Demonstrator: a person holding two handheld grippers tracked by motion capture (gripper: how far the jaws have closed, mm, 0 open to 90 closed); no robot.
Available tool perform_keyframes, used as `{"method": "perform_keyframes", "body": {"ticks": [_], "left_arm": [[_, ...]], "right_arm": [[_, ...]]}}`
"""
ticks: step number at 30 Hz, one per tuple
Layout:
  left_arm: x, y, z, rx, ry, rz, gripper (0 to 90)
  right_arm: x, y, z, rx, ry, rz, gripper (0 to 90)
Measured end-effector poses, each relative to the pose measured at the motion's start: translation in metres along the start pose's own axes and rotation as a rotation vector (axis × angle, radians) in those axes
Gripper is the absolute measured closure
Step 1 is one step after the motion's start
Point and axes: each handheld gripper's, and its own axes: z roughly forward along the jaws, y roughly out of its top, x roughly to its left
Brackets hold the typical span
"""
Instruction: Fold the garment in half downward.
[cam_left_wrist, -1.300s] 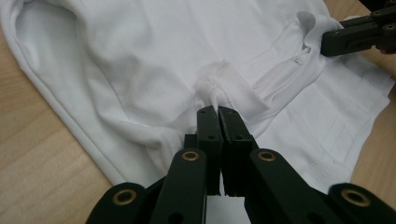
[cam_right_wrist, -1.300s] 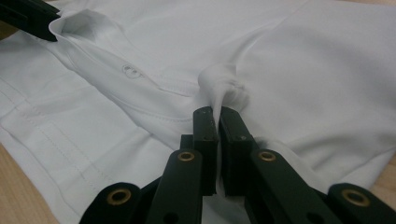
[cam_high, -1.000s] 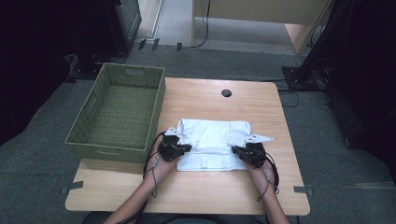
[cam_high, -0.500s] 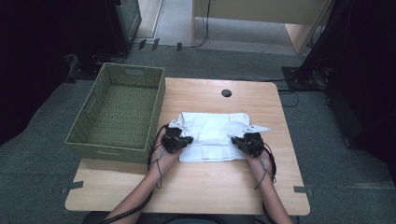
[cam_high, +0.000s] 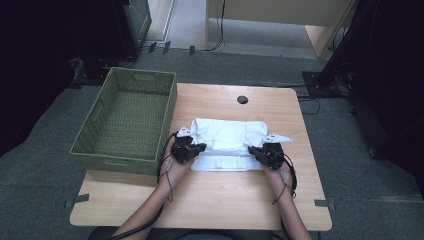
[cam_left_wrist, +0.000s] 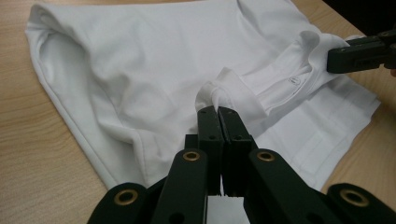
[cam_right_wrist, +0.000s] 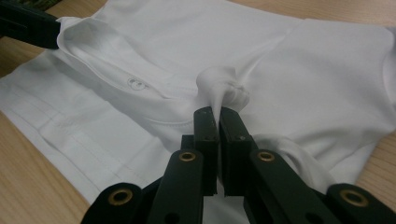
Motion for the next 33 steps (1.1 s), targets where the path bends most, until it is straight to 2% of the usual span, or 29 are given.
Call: {"method": "perform_keyframes", "body": {"ticks": [9, 12, 16, 19, 23, 33], "left_arm": [[-0.011, -0.008, -0.013, 0.009, -0.027, 0.001, 88.8], [-0.011, -0.009, -0.014, 0.01, -0.032, -0.011, 87.3], [-0.011, -0.009, -0.016, -0.008, -0.039, -0.016, 77.9], [-0.012, -0.01, -0.016, -0.017, -0.029, -0.014, 72.3], [-0.009, -0.012, -0.012, -0.01, -0.023, -0.019, 66.6], [-0.005, -0.015, -0.007, 0.002, 0.013, -0.029, 43.4]], "right_arm": [[0.008, -0.007, -0.013, 0.005, 0.025, 0.011, 87.9], [0.01, -0.008, -0.016, 0.003, 0.017, -0.003, 86.1], [0.01, -0.011, -0.019, -0.019, 0.016, 0.003, 73.6], [0.009, -0.012, -0.021, -0.033, 0.017, 0.002, 67.4], [0.008, -0.014, -0.021, -0.05, 0.014, 0.014, 63.1], [0.01, -0.021, -0.016, -0.043, -0.019, 0.012, 48.9]]}}
